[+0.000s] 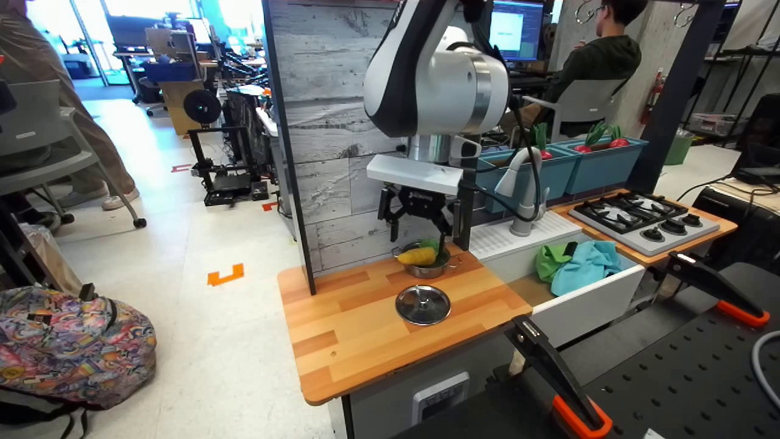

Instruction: Place the carrot on the silver pan

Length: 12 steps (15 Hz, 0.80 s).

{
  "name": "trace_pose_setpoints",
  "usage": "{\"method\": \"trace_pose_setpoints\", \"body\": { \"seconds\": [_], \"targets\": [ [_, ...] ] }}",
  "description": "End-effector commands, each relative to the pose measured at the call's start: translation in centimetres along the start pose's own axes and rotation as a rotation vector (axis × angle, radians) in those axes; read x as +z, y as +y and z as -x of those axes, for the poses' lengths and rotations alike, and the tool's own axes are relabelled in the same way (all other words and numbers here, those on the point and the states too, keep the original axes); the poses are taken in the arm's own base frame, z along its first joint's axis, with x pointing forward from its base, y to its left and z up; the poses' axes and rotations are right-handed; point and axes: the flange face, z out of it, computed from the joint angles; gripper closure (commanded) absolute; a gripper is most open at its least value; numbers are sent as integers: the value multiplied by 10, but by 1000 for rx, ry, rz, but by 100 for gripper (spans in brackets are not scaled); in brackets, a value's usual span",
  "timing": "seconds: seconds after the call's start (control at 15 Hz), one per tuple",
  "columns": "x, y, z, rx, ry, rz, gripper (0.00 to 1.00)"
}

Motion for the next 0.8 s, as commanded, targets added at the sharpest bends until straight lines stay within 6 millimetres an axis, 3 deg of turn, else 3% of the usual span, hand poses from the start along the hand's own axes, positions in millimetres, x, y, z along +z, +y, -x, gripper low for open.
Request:
{"method": "trace_pose_setpoints", "body": {
  "seconds": [0.0,0.6,0.67,0.73],
  "targets": [
    [-29,4,40,-137,31,40,0],
    [-90,3,157,-554,188,313,0],
    [-66,-7,137,-498,154,258,0],
    [-74,-8,149,-528,167,279,0]
  ]
}}
